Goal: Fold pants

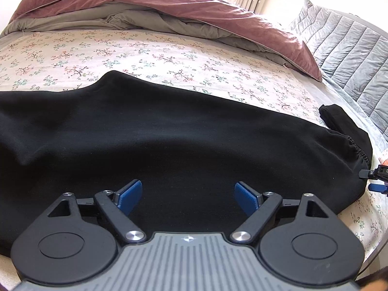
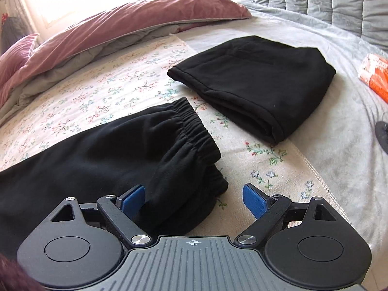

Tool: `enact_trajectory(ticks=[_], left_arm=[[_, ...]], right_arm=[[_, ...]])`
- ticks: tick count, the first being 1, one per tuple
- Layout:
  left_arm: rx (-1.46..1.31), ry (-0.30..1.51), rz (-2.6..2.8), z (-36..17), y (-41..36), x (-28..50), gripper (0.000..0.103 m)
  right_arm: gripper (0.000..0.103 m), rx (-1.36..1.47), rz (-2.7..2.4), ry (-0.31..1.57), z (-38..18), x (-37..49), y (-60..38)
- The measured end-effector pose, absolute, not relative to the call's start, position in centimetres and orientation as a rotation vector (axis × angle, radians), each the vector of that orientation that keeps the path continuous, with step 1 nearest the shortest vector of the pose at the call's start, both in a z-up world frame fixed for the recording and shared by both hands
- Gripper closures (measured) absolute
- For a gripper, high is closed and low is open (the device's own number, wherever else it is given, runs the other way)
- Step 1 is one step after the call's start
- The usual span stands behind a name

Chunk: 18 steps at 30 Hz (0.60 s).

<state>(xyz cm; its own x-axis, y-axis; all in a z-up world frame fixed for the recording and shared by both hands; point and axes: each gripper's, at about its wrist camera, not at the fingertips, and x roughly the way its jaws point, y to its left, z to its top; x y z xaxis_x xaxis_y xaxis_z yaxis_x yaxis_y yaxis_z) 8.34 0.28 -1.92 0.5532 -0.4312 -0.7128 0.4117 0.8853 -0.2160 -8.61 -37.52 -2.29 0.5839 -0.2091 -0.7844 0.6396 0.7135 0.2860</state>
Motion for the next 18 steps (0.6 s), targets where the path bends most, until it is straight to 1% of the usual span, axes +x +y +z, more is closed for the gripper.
enact_trajectory(ticks=[3, 9, 12, 13, 14, 16, 18], left_arm=[[-0.010, 0.852, -0.508, -2.1, -0.1, 8.4, 0.008], [-0.015, 0.858, -0.511, -2.3, -0.2, 8.5, 0.008], [-0.029, 0.869, -0.506, -2.4, 0.0, 8.7, 0.008], [-0.037, 0.873, -0.507, -2.5, 0.1, 8.7, 0.008], [-0.046, 0.878, -0.513, -2.5, 0.2, 8.8, 0.008], [-0.064, 0.886, -0.529, -2.4, 0.4, 8.8, 0.008], [-0.086, 0.893, -0.544, -2.3, 0.5, 8.8, 0.008]], right_arm=[[0.019, 0.725, -0.474, 0.816, -3.3, -8.6, -37.6], [0.038, 0.736, -0.538, 0.777, -3.5, -8.1, -37.5], [0.058, 0.738, -0.564, 0.758, -3.5, -8.2, -37.5], [0.070, 0.735, -0.564, 0.747, -3.4, -8.1, -37.5], [0.079, 0.726, -0.563, 0.739, -3.1, -8.0, -37.2], [0.086, 0.650, -0.568, 0.714, -2.1, -7.5, -36.3], [0.089, 0.541, -0.567, 0.680, -0.7, -6.9, -34.8]])
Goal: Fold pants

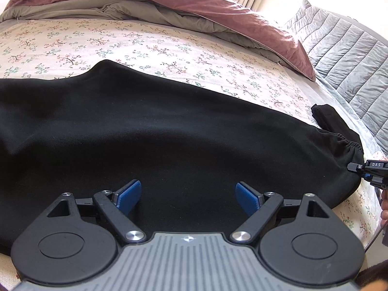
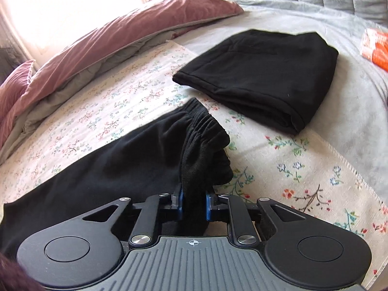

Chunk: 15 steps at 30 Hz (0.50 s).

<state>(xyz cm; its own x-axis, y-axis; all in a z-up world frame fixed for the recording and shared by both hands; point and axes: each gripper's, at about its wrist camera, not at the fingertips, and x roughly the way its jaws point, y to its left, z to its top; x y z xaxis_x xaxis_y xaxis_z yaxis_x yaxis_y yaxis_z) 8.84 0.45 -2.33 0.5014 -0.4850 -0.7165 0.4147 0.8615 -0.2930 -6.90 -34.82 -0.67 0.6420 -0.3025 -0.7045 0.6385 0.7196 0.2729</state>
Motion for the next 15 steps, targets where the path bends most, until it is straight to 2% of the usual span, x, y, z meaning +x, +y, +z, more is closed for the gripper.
enact_trajectory(ticks=[7, 15], left_arm=[[-0.160, 0.899, -0.593, -2.1, 0.4, 9.1, 0.008], [-0.435, 0.893, -0.733, -2.9, 1.1, 10.6, 0.011]], right_arm=[[0.091, 0.276, -0.422, 0.568, 3.7, -3.6, -28.8], [0.092, 0.081, -0.146, 0.583, 4.5, 0.3, -20.1]])
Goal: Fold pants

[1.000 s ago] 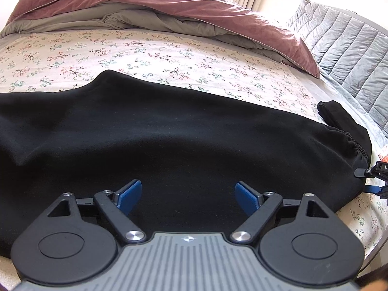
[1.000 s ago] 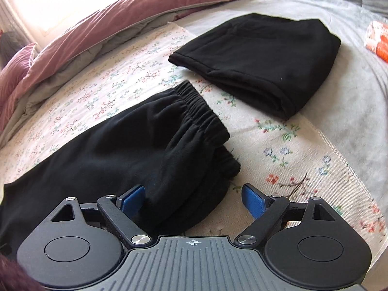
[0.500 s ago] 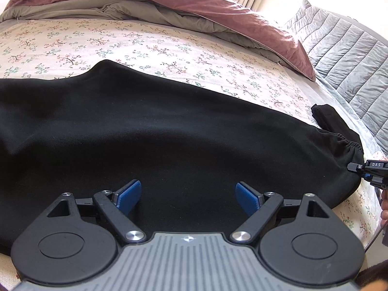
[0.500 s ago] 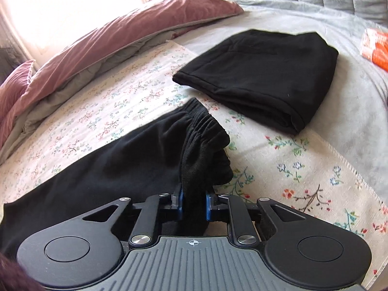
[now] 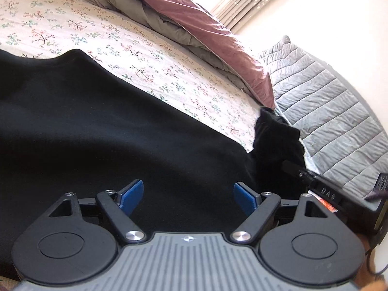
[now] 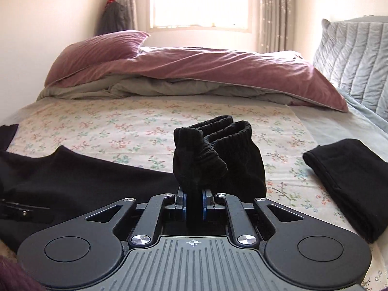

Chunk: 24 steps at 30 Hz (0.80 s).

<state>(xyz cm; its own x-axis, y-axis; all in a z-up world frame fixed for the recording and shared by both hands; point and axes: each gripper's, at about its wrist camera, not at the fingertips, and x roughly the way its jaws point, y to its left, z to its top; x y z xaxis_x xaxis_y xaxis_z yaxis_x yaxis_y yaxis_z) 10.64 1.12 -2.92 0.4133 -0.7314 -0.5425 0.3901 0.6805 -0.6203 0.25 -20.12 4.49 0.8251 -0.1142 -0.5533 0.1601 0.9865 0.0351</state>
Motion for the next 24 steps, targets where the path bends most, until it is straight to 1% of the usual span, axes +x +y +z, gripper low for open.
enact_trajectory(ticks=[6, 9, 12, 15, 21, 24], left_arm=[[-0.693, 0.970, -0.745, -4.7, 1.9, 12.0, 0.012], [-0.746, 1.011, -0.738, -5.4, 1.6, 12.3, 0.012], [-0.765, 1.038, -0.746, -5.6, 1.0, 12.6, 0.014], [-0.774, 1.059, -0.762, -5.5, 0.2, 13.0, 0.015], [-0.778, 1.083, -0.770, -5.7, -1.2, 13.6, 0.015], [-0.765, 1.083, -0.770, -5.7, -2.0, 13.6, 0.015]], right_arm=[[0.092, -0.085, 0.040, 0.706, 1.6, 1.7, -13.3], [0.091, -0.180, 0.082, 0.755, -0.2, 1.6, -10.4], [0.090, -0.243, 0.079, 0.747, -0.9, 1.3, -9.3], [0.088, -0.230, 0.093, 0.736, -0.7, 1.0, -9.5], [0.086, -0.154, 0.142, 0.737, 0.0, 0.7, -10.9], [0.081, -0.106, 0.192, 0.738, 0.5, 0.3, -11.5]])
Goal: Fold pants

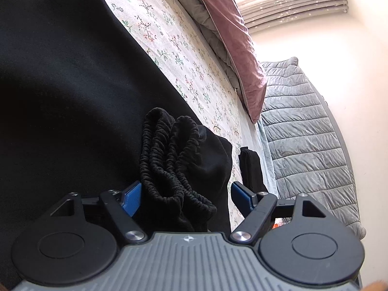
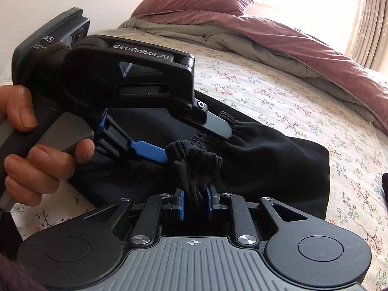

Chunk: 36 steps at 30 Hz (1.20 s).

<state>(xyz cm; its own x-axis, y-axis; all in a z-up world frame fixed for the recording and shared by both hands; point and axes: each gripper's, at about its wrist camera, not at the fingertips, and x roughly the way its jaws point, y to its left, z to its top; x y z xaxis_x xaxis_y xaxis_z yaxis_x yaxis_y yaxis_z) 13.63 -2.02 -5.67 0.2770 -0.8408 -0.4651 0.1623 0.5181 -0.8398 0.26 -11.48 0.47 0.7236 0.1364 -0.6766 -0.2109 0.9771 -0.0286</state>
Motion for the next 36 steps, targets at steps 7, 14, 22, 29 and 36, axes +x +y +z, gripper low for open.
enact_trajectory(ticks=[7, 14, 22, 29, 36], left_arm=[[-0.687, 1.067, -0.715, -5.4, -3.6, 13.5, 0.036], [-0.476, 0.995, -0.658, -3.8, -4.4, 12.7, 0.065], [-0.255, 0.881, -0.491, 0.6, -1.9, 12.5, 0.066], [-0.195, 0.830, -0.346, 3.0, 5.4, 13.8, 0.066], [-0.181, 0.801, -0.197, 3.7, 11.9, 15.0, 0.066]], right_arm=[[0.057, -0.041, 0.294, 0.752, 1.6, -1.0, -12.4], [0.049, -0.020, 0.197, 0.752, 2.3, -1.5, -14.3], [0.043, 0.079, 0.071, 0.758, 2.5, -1.3, -17.6], [0.040, 0.084, 0.048, 0.797, 1.7, 0.3, -17.1], [0.035, 0.054, 0.098, 0.813, 1.3, 2.7, -14.5]])
